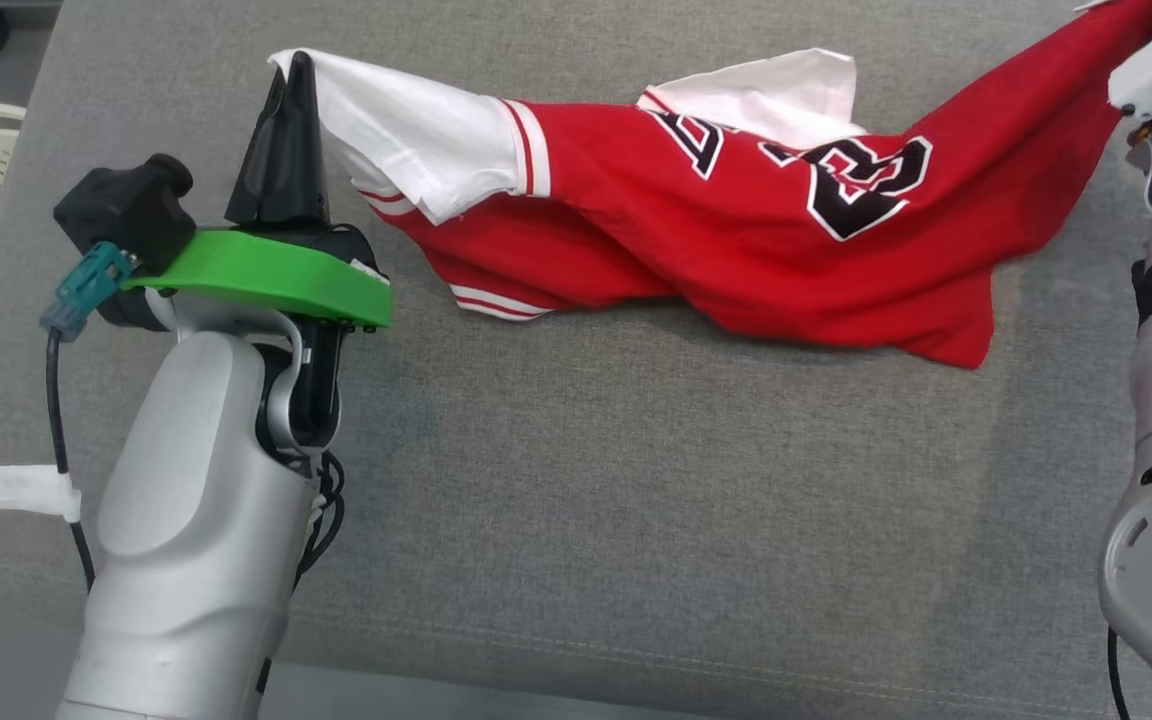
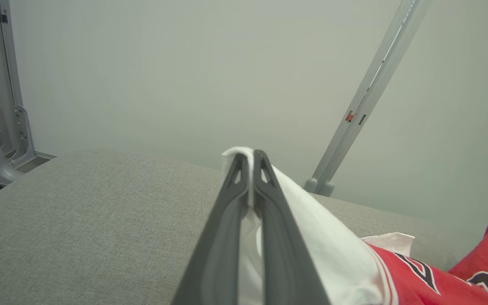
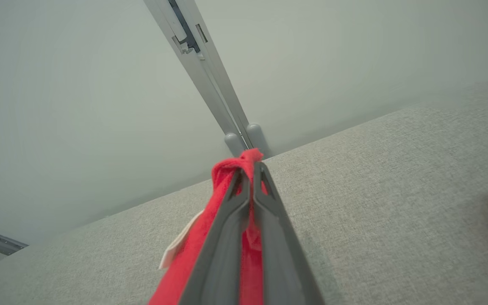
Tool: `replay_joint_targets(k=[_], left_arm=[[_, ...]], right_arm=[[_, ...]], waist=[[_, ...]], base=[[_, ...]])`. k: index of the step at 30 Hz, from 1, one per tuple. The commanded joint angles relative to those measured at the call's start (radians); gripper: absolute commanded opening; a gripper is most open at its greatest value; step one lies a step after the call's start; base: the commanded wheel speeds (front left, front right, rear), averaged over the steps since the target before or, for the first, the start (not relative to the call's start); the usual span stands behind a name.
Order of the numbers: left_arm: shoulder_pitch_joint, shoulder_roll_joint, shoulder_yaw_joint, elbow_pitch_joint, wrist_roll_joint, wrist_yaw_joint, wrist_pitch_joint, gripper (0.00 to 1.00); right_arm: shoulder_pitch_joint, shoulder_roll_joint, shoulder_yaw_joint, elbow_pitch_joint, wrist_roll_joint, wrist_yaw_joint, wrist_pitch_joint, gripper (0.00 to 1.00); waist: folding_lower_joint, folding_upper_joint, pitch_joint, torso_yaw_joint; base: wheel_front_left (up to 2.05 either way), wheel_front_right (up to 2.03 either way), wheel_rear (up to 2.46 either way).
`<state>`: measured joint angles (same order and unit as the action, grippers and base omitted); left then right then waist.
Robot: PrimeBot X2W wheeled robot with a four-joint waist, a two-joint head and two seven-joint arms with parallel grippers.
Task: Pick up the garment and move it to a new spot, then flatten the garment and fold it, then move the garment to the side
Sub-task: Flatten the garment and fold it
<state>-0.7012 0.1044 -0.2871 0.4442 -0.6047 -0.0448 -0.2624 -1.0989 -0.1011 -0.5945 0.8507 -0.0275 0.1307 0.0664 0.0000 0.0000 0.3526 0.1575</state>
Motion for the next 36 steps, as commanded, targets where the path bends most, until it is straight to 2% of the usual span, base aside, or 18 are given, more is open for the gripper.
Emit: replay_joint_targets(k=[1, 2, 3, 4, 5, 6, 7, 17, 23, 30, 36], left_arm=[[-0.019, -0.012, 0.017, 0.005, 0.018, -0.009, -0.004, 0.0], [-0.021, -0.017, 0.024, 0.009, 0.023, -0.009, -0.004, 0.0], [-0.025, -0.021, 0.035, 0.011, 0.029, -0.008, -0.004, 0.0], [-0.025, -0.025, 0.04, 0.019, 0.033, -0.011, -0.004, 0.0], [-0.025, -0.03, 0.043, 0.029, 0.04, -0.014, -0.003, 0.33], [-0.024, -0.034, 0.05, 0.034, 0.043, -0.014, -0.003, 0.96], [-0.024, -0.037, 0.058, 0.039, 0.048, -0.015, -0.003, 1.0], [0.026, -0.05, 0.119, 0.064, 0.09, -0.023, -0.003, 1.0], [0.101, -0.052, 0.145, 0.058, 0.112, -0.027, -0.003, 1.0], [0.247, -0.052, 0.199, -0.025, 0.164, -0.009, -0.002, 1.0], [0.386, -0.053, 0.232, -0.099, 0.222, 0.012, -0.003, 1.0]], right_arm=[[-0.037, 0.004, -0.007, 0.026, -0.016, 0.0, -0.01, 0.0], [-0.053, 0.007, -0.013, 0.04, -0.02, 0.0, -0.014, 0.3], [-0.068, 0.008, -0.016, 0.052, -0.026, 0.0, -0.022, 0.92], [-0.08, 0.008, -0.013, 0.07, -0.035, 0.0, -0.022, 1.0], [-0.092, 0.012, -0.011, 0.089, -0.036, 0.0, -0.02, 1.0], [-0.102, 0.016, -0.01, 0.106, -0.042, 0.0, -0.023, 1.0], [-0.116, 0.021, -0.004, 0.12, -0.044, 0.0, -0.031, 1.0], [-0.124, 0.025, 0.048, 0.221, -0.028, 0.0, -0.091, 1.0], [-0.047, 0.003, 0.101, 0.245, 0.036, 0.0, -0.142, 1.0], [0.114, -0.017, 0.185, 0.206, 0.149, 0.0, -0.197, 1.0], [0.288, -0.01, 0.265, 0.122, 0.226, 0.0, -0.241, 1.0]], waist=[[0.0, 0.0, 0.046, 0.044], [0.0, 0.0, 0.051, 0.051], [0.0, 0.0, 0.056, 0.057], [0.0, 0.0, 0.059, 0.062], [0.0, 0.0, 0.062, 0.066], [0.0, 0.0, 0.064, 0.069], [0.0, 0.0, 0.066, 0.071], [0.0, 0.0, 0.031, 0.07], [0.0, 0.0, -0.036, 0.05], [0.0, 0.0, -0.124, 0.018], [0.0, 0.0, -0.2, -0.004]], base=[[0.0, 0.0, 0.0], [0.0, 0.0, 0.0], [0.0, 0.0, 0.0], [0.0, 0.0, 0.0], [0.0, 0.0, 0.0], [0.0, 0.0, 0.0], [0.0, 0.0, 0.0], [0.0, 0.0, 0.0], [0.0, 0.0, 0.0], [0.0, 0.0, 0.0], [0.0, 0.0, 0.0]])
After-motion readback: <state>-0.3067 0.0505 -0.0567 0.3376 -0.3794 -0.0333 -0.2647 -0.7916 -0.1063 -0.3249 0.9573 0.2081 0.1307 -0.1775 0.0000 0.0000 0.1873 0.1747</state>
